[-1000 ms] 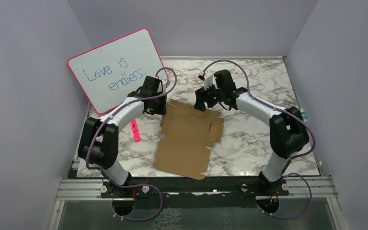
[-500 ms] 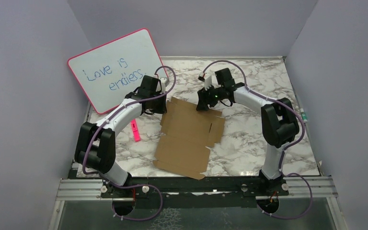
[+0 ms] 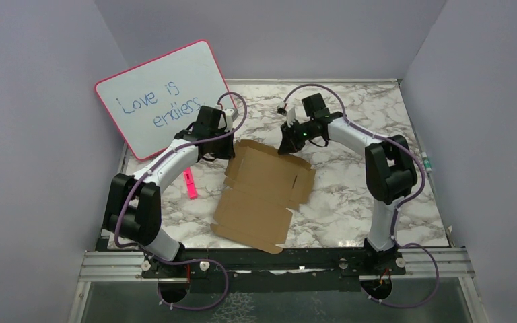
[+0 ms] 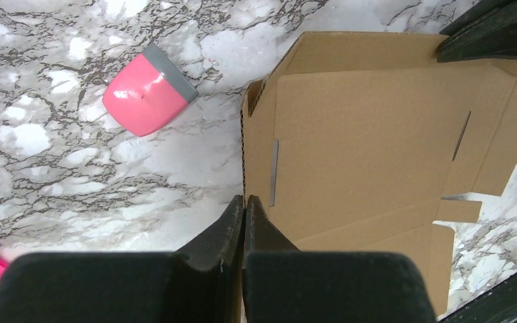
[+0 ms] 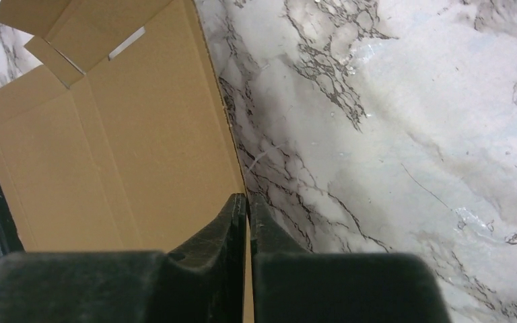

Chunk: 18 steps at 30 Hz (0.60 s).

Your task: Fold the paper box

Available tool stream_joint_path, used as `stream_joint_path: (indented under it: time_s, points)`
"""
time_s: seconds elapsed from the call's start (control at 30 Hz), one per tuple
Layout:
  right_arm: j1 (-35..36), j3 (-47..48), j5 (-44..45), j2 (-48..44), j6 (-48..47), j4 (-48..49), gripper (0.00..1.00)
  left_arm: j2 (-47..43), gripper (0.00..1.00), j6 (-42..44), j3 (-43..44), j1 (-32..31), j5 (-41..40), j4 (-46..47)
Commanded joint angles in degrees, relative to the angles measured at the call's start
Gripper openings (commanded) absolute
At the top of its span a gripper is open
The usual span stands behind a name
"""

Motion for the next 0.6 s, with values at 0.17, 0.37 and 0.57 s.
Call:
stream_joint_path:
  time_s: [0.17,0.37,0.57]
  points:
    - [0.0,3.7,4.0,-4.6,-2.3,-6.8,0.01,-2.3,0.13,-1.9,0.2,0.0,2.3,2.3]
    - [1.3,2.2,10.1,-10.7,-5.0,-7.8,0.01,-4.9,0.27,-5.7,-0.6,1.7,1.0,2.8]
    - [3.1,-1.9,15.2,-17.4,-11.1,-4.7,0.01,-9.6,0.41,-7.3,-2.1,3.0,-1.6,3.7]
